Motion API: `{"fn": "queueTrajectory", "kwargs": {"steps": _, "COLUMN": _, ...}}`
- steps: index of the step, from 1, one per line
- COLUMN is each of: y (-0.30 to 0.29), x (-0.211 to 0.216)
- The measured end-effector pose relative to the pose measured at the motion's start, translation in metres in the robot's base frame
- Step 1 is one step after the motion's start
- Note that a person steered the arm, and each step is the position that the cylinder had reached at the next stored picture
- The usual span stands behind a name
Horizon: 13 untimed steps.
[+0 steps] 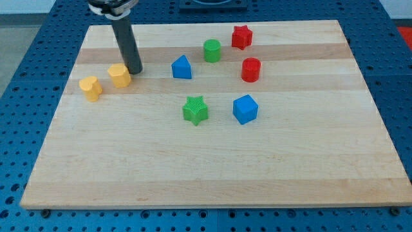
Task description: Move your arm towards the red circle
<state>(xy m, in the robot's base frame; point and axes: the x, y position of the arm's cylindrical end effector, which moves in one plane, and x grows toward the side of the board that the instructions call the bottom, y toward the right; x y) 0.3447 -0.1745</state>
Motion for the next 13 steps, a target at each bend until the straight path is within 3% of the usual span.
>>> {"fn": "queueTrajectory", "kwargs": {"steps": 3, "y": -0.028, "x": 0.019}}
{"fn": "queueTrajectory", "kwargs": {"steps": 7, "y": 0.031, "x": 0.039}}
{"fn": "queueTrajectory", "kwargs": {"steps": 9, "y": 0.138, "x": 0.076}}
{"fn": "queueTrajectory", "kwargs": {"steps": 11, "y": 0.281, "x": 0.083}}
{"fn": "queueTrajectory", "kwargs": {"steps": 12, "y": 0.328, "x": 0.063}}
{"fn": "queueTrajectory", "kwargs": {"steps": 13, "y": 0.327, "x": 0.010}}
